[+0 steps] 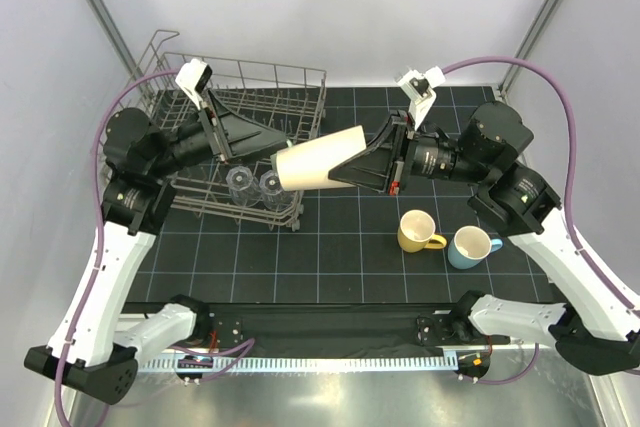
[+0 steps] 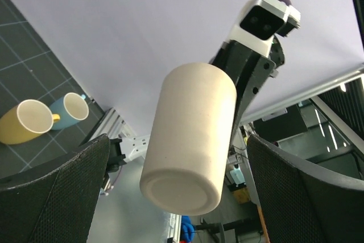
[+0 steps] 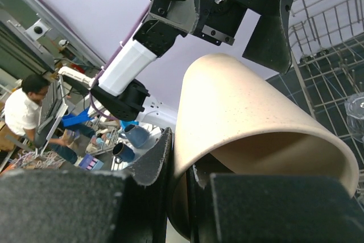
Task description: Load the cups into the dish rack
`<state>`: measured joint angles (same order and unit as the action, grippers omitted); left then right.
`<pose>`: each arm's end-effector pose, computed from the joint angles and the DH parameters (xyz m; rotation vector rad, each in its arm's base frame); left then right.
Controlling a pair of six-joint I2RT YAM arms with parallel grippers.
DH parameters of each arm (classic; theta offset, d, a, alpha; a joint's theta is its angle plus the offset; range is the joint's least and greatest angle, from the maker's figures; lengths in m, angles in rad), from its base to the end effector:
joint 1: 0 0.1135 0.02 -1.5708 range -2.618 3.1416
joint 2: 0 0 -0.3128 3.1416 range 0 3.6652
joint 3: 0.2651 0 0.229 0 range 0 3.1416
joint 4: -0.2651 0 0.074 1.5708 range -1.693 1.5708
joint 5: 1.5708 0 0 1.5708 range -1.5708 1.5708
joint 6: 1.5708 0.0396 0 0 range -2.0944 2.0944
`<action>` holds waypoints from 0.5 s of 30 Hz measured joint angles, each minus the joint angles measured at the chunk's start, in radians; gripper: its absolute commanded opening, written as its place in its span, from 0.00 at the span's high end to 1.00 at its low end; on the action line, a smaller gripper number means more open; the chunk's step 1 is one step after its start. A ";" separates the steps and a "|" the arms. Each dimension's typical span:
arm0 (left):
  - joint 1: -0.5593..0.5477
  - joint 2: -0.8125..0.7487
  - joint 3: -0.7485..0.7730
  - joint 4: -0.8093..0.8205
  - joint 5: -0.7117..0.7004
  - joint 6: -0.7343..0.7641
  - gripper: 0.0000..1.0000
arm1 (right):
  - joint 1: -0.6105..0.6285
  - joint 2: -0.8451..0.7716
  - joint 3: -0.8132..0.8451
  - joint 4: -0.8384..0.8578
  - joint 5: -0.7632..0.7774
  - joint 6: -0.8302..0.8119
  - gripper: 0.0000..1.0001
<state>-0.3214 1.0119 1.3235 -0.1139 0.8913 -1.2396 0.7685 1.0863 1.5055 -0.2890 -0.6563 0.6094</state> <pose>0.1260 -0.0744 0.5230 0.1203 1.7500 -1.8156 0.0955 0.1260 0.5487 -0.7316 1.5160 1.5493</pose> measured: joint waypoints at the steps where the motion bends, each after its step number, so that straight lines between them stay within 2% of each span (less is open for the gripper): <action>1: -0.002 -0.006 -0.002 0.015 0.007 -0.011 0.00 | 0.000 0.001 0.000 0.014 -0.008 0.007 0.96; 15: -0.040 -0.027 -0.023 0.064 0.025 -0.062 0.00 | -0.023 0.066 0.013 0.130 -0.019 0.094 0.96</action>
<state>-0.3611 0.9844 1.3006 -0.0494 0.9161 -1.3018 0.7456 1.1522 1.5185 -0.1585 -0.6758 0.7036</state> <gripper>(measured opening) 0.996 0.142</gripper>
